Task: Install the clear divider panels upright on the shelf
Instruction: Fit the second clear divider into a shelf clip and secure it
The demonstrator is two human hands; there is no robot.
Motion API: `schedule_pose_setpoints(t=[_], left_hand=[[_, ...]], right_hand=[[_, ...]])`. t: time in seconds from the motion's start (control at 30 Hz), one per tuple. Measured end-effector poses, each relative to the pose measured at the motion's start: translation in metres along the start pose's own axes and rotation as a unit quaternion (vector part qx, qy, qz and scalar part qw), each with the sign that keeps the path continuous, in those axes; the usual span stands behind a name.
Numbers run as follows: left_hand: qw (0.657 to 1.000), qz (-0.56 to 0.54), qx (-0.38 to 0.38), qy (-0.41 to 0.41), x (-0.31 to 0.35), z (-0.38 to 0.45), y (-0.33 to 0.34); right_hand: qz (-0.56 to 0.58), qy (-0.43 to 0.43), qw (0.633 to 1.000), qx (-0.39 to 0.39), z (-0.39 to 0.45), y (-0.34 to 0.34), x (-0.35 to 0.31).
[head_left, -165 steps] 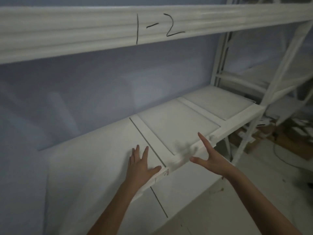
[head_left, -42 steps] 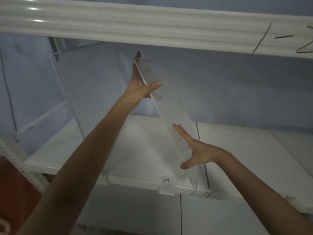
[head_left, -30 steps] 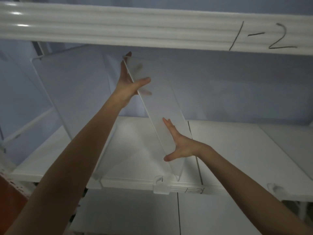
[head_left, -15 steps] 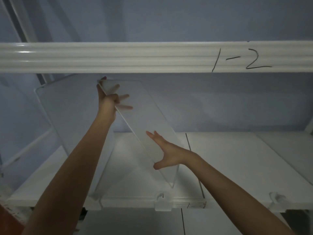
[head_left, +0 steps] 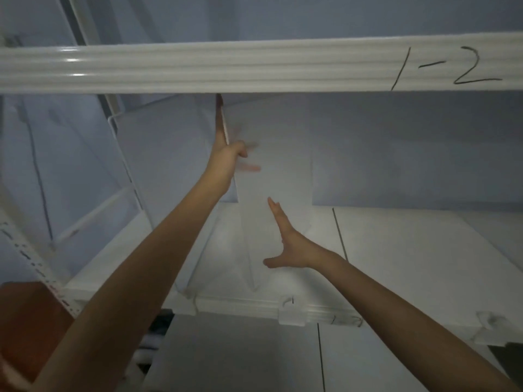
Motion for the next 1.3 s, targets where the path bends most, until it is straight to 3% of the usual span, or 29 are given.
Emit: schedule_pose_setpoints(t=[0.23,0.37,0.5,0.67,1.0,1.3], left_hand=[[0.993,0.104,-0.005,0.061,0.008,-0.025,0.055],[0.987,0.149,-0.016,0.052,0.006,-0.020,0.066],[0.970,0.199,-0.109,0.082,0.012,-0.009,0.079],[0.949,0.252,-0.168,0.085,0.016,0.000,0.077],[0.954,0.212,-0.204,0.065,0.018,0.007,0.076],[0.957,0.212,-0.188,0.061,0.024,0.006,0.076]], right_hand=[[0.019,0.005,0.995,0.101,0.000,-0.001,-0.007],[0.021,0.005,0.996,0.088,-0.007,-0.013,0.002],[0.040,0.005,0.998,0.053,-0.021,-0.028,0.009],[0.066,-0.010,0.997,0.035,-0.027,-0.031,0.002],[0.062,-0.029,0.997,0.028,-0.032,-0.033,-0.008],[0.070,-0.022,0.997,0.036,-0.031,-0.032,-0.011]])
Point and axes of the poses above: each hand's wrist, its own z-axis towards the middle knuckle, its own y-axis out of the palm, x = y × z, the point moved 6 cm from there along z, towards the middle knuckle, and after that the axes turned 1 degree about -x, right-handed, at the moved point
